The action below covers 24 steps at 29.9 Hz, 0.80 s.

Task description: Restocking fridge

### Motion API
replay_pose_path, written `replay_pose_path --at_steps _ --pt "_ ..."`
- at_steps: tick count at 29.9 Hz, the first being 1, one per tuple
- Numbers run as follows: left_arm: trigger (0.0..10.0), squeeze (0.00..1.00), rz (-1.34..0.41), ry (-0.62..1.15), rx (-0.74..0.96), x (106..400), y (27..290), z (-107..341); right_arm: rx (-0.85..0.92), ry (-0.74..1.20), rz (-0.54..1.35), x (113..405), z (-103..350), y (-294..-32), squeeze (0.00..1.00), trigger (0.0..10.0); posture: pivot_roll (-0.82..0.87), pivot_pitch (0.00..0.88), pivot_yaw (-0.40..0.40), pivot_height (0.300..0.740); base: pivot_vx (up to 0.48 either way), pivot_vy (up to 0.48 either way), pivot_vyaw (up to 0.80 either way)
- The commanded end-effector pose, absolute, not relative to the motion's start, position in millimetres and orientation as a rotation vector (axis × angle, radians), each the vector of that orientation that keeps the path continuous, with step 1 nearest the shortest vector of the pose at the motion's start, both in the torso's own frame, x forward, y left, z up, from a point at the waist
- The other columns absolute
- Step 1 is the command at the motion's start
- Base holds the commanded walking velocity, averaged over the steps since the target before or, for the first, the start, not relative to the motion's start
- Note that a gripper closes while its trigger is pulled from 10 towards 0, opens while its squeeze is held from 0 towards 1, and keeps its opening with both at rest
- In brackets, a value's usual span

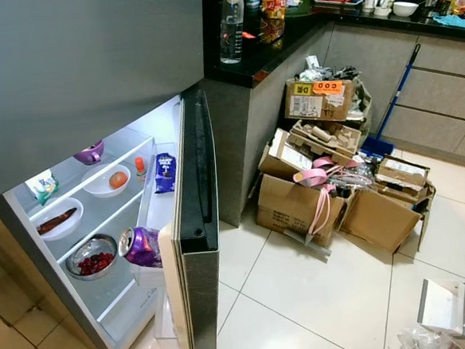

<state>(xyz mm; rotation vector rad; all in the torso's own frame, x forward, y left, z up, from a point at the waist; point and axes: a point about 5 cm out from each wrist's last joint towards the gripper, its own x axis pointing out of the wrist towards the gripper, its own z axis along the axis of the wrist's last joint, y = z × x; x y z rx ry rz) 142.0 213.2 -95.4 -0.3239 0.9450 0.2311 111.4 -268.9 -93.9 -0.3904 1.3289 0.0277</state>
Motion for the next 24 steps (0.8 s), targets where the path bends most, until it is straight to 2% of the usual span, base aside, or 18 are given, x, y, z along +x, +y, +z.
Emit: replay_pose_path --at_steps 1,18,24 --pt "10.0 0.0 0.219 0.981 -0.336 134 206 -100 -0.392 1.318 0.031 115 -93 -268 0.0 10.0 -0.08 0.0 -0.052 0.74 0.0 -0.409 0.0" --pt "10.0 0.0 0.221 0.998 -0.329 130 207 -101 -0.376 1.293 0.06 130 -95 -247 0.0 10.0 -0.08 0.0 -0.052 0.74 0.0 -0.418 0.0" --pt "10.0 0.0 0.25 1.003 -0.302 129 210 -101 -0.379 1.305 0.052 123 -94 -257 0.0 10.0 -0.08 0.0 -0.054 0.74 0.0 0.0 0.0"
